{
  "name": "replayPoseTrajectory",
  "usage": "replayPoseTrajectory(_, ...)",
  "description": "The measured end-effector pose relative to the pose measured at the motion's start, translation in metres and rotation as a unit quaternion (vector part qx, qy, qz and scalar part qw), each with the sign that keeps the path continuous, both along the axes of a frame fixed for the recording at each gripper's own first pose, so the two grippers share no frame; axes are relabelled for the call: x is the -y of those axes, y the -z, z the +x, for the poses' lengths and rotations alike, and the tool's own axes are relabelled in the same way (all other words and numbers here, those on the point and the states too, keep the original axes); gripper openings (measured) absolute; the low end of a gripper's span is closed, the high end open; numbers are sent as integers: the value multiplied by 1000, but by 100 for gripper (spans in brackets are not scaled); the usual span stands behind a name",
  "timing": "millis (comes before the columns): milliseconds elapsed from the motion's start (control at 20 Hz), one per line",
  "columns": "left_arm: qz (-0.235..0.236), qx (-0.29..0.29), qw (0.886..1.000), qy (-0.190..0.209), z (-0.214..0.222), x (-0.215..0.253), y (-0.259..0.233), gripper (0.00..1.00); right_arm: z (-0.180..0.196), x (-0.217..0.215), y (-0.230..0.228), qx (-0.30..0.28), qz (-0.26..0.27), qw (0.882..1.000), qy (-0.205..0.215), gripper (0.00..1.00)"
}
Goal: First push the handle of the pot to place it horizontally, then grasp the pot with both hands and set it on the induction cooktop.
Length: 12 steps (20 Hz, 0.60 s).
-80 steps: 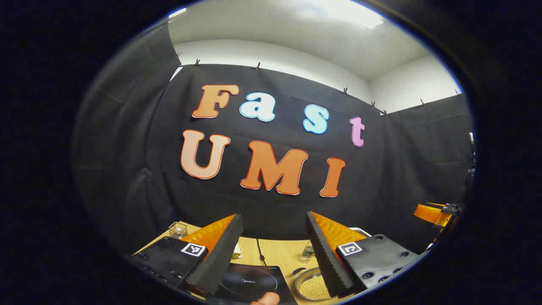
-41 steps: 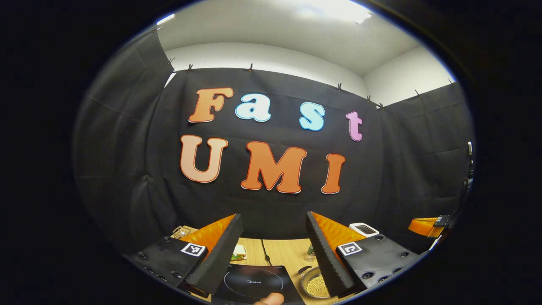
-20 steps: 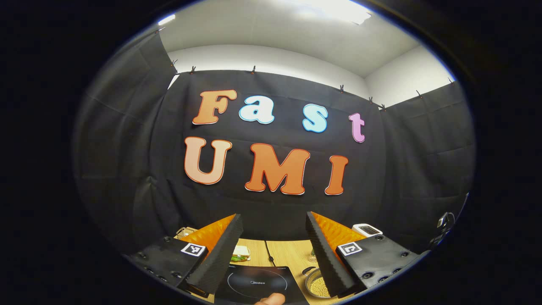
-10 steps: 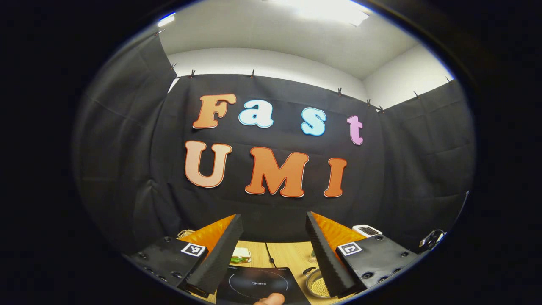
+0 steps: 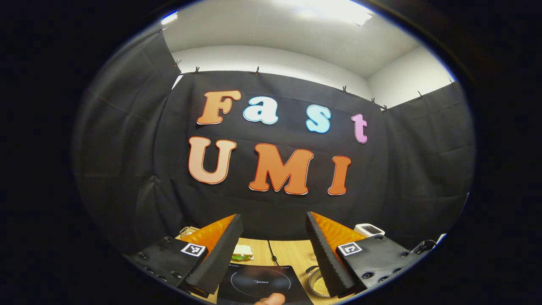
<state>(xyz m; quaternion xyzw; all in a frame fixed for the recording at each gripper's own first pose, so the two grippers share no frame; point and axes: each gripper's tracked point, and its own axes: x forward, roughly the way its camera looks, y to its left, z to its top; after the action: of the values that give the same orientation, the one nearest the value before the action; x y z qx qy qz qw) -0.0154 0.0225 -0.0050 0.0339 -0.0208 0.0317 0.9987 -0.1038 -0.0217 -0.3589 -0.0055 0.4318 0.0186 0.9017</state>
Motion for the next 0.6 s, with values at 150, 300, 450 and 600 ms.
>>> replayPoseTrajectory(150,-7,-3,1000,1,3,-1,3,96,6,4,10,-11,-3,1000,8,0)
replayPoseTrajectory(300,-7,-9,1000,-3,7,-4,7,96,7,9,20,-26,3,999,17,0)
replayPoseTrajectory(450,-11,-13,1000,-3,11,-4,11,96,10,20,30,-35,-13,999,30,0)
replayPoseTrajectory(600,-10,-18,1000,-4,15,-3,14,98,12,26,28,-37,13,998,56,0)
